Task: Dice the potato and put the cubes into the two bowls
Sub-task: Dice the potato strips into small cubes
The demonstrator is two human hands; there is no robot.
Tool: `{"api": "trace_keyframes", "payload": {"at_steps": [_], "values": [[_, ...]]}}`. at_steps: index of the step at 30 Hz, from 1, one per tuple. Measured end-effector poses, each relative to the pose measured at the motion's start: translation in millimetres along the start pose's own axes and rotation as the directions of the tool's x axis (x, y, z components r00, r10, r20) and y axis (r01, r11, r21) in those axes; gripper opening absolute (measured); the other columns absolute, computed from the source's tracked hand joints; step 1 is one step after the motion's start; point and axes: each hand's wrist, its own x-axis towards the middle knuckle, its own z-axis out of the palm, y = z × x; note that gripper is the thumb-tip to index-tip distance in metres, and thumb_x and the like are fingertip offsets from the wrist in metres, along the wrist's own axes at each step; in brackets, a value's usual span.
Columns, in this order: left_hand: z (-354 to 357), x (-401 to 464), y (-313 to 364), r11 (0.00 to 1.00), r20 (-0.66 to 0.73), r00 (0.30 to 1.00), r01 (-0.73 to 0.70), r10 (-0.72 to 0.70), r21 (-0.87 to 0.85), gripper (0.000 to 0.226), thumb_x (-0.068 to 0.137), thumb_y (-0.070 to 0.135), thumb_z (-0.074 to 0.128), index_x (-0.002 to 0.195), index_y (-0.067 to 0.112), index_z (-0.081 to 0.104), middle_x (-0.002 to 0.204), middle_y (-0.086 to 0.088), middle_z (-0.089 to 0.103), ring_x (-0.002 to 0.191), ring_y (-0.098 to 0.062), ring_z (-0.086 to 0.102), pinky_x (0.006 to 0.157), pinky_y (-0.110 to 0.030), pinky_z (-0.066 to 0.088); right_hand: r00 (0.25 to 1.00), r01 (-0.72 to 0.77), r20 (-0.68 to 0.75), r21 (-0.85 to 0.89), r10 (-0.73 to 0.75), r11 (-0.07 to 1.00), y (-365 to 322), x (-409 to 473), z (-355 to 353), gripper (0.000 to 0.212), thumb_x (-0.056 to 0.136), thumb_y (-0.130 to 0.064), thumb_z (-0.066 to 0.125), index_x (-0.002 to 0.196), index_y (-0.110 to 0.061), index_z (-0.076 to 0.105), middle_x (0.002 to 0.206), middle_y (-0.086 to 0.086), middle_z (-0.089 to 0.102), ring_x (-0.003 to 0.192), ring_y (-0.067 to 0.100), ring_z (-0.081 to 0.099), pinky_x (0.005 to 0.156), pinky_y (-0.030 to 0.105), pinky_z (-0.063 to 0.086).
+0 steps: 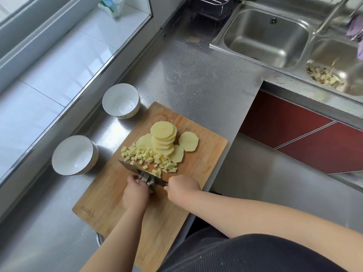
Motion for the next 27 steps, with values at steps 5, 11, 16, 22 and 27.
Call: {"api": "trace_keyframes", "payload": {"at_steps": [5, 11, 16, 22, 27], "values": [[3.7, 8.5, 24.1, 0.843, 0.197, 0.977, 0.174, -0.083, -0.508, 0.038, 0.096, 0.016, 0.042, 0.133, 0.011, 0.045, 0.103, -0.01, 0.063, 0.083, -0.026, 0.068, 0.074, -0.04, 0.058, 0.998, -0.015, -0.058, 0.062, 0.018, 0.998, 13.2, 2.0, -19.8, 0.037, 0.102, -0.039, 0.041, 0.112, -0.011, 0.061, 0.108, 0.01, 0.064, 0.096, 0.03, 0.061, 0.068, 0.032, 0.045], [1.3, -2.1, 33.9, 0.976, -0.069, 0.991, -0.127, 0.117, -0.178, 0.04, 0.092, 0.031, 0.052, 0.127, 0.013, 0.044, 0.121, -0.007, 0.052, 0.098, -0.027, 0.06, 0.075, -0.038, 0.049, 0.996, -0.059, -0.057, 0.195, 0.071, 0.979, 27.3, 6.6, -44.4, 0.04, 0.1, -0.043, 0.043, 0.115, -0.01, 0.06, 0.108, 0.01, 0.063, 0.097, 0.03, 0.061, 0.073, 0.034, 0.049], [8.4, -13.6, 40.5, 0.744, -0.224, 0.71, -0.628, 0.667, 0.228, 0.025, 0.087, 0.017, 0.066, 0.11, 0.01, 0.061, 0.111, -0.008, 0.058, 0.104, -0.027, 0.053, 0.085, -0.039, 0.044, 0.995, -0.089, -0.02, 0.288, 0.099, 0.953, 35.8, 11.1, -48.2, 0.039, 0.097, -0.044, 0.047, 0.108, -0.009, 0.059, 0.103, 0.01, 0.064, 0.091, 0.029, 0.061, 0.071, 0.033, 0.05], [14.5, -8.0, 36.3, 0.635, -0.123, 0.662, -0.625, 0.739, 0.454, 0.017, 0.082, 0.012, 0.07, 0.098, 0.011, 0.065, 0.097, -0.008, 0.065, 0.094, -0.031, 0.057, 0.079, -0.043, 0.046, 0.997, -0.083, 0.02, 0.337, 0.081, 0.938, 40.4, 15.8, -52.2, 0.037, 0.096, -0.045, 0.048, 0.108, -0.011, 0.059, 0.099, 0.009, 0.065, 0.083, 0.029, 0.065, 0.074, 0.039, 0.058], [-0.7, 0.5, 35.7, 0.839, -0.343, 0.766, -0.514, 0.543, 0.179, 0.027, 0.088, 0.01, 0.061, 0.115, 0.009, 0.061, 0.117, -0.012, 0.058, 0.114, -0.031, 0.049, 0.098, -0.045, 0.039, 0.991, 0.068, -0.116, 0.057, -0.061, 0.996, 56.3, 17.8, -64.4, 0.035, 0.1, -0.043, 0.042, 0.102, -0.012, 0.06, 0.098, 0.008, 0.065, 0.087, 0.03, 0.061, 0.064, 0.032, 0.043]]}}
